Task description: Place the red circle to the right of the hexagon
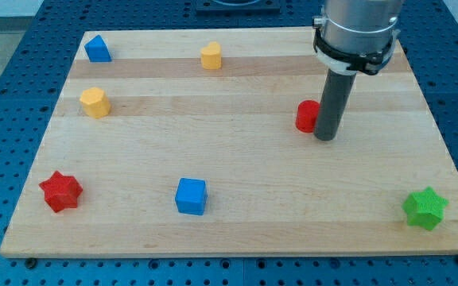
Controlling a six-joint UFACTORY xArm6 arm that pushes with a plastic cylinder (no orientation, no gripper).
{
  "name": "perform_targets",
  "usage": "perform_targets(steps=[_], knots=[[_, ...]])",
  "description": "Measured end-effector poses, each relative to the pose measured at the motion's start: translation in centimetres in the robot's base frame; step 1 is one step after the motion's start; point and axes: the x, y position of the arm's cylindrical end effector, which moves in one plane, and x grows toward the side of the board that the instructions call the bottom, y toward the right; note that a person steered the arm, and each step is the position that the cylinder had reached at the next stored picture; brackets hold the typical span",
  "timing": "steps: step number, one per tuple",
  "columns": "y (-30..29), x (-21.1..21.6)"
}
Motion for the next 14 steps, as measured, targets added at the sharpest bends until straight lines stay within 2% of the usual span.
perform_targets(steps=[2,3,4,5,6,8,11,14], knots=[[1.5,0.1],[5.3,1.0],[6.3,-0.4],[1.4,-4.2],[-7.0,-4.2],[-7.7,-4.3],[0.9,-4.5],[0.8,-5.0]])
